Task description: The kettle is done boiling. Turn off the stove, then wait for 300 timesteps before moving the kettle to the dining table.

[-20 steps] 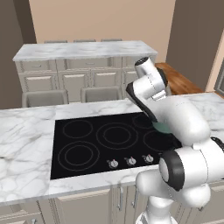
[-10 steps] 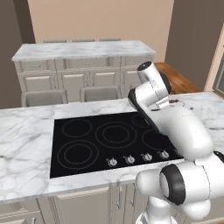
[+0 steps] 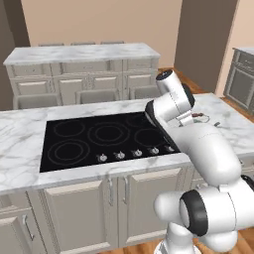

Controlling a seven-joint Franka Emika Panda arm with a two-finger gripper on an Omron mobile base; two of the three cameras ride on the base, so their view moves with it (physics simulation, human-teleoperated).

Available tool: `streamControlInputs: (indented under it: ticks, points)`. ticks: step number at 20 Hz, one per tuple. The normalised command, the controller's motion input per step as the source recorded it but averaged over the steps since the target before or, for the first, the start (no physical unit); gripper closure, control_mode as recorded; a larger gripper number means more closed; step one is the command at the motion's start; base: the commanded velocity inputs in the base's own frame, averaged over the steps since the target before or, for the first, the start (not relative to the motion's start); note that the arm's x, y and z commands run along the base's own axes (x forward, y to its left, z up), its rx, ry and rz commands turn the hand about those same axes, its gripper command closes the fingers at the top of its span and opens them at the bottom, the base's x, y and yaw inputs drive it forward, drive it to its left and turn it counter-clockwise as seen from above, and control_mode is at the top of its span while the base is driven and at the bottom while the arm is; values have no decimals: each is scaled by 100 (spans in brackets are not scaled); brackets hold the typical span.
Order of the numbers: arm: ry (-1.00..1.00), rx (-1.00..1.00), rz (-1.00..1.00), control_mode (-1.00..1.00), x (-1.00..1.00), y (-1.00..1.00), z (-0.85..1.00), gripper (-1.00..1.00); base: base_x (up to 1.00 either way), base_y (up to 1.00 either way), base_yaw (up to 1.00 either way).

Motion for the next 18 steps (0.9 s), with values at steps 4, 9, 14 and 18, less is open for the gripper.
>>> streamControlInputs:
  ticks: [4,9,14,18]
  points:
    - [0,0,0,100,0,0,0,100,-42,-74,-1]
    - [0,0,0,100,0,0,0,100,-35,-80,0]
    - [0,0,0,100,0,0,0,100,-28,-88,0]
    - [0,0,0,100,0,0,0,100,-8,-100,4]
